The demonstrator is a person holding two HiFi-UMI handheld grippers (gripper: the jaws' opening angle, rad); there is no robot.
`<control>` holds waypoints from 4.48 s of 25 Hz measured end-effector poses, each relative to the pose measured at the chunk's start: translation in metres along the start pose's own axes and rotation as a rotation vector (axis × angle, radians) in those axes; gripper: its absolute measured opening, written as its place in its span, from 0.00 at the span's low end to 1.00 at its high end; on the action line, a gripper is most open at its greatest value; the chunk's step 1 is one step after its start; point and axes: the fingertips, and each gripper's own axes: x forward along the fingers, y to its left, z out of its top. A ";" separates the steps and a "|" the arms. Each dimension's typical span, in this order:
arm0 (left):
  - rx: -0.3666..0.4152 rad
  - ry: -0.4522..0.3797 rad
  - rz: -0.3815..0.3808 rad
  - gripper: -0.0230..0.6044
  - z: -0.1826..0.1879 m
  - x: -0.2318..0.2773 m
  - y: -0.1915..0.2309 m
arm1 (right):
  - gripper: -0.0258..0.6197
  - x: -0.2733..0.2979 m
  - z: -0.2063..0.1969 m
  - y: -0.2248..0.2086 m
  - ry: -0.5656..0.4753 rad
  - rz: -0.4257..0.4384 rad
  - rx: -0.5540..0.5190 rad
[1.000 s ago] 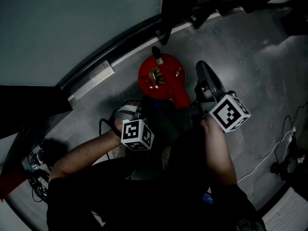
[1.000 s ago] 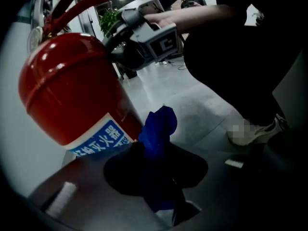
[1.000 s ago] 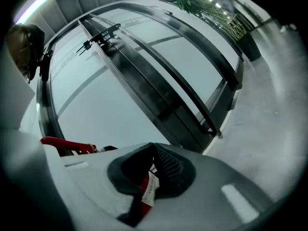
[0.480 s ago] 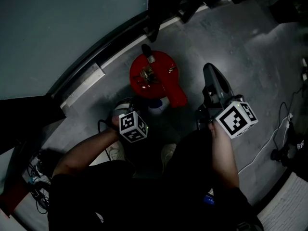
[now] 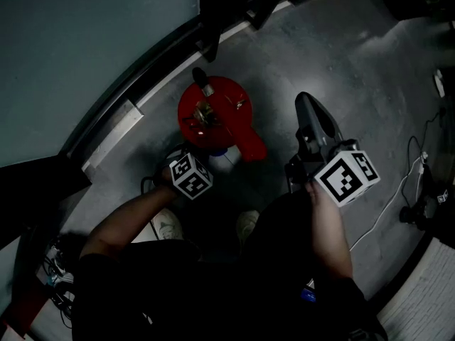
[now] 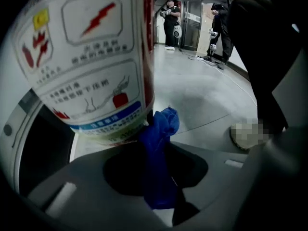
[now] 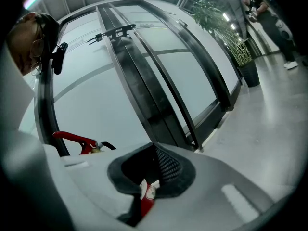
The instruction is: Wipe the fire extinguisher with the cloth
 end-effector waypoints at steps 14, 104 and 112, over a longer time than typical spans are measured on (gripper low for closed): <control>0.115 -0.011 -0.373 0.24 -0.002 -0.022 -0.044 | 0.04 0.009 -0.006 -0.010 0.021 -0.020 -0.016; -0.507 -1.189 0.397 0.24 0.238 -1.019 -0.175 | 0.04 -0.528 0.429 0.462 -0.325 0.141 -0.344; -0.504 -1.187 0.421 0.24 0.228 -1.017 -0.181 | 0.04 -0.520 0.415 0.473 -0.288 0.168 -0.364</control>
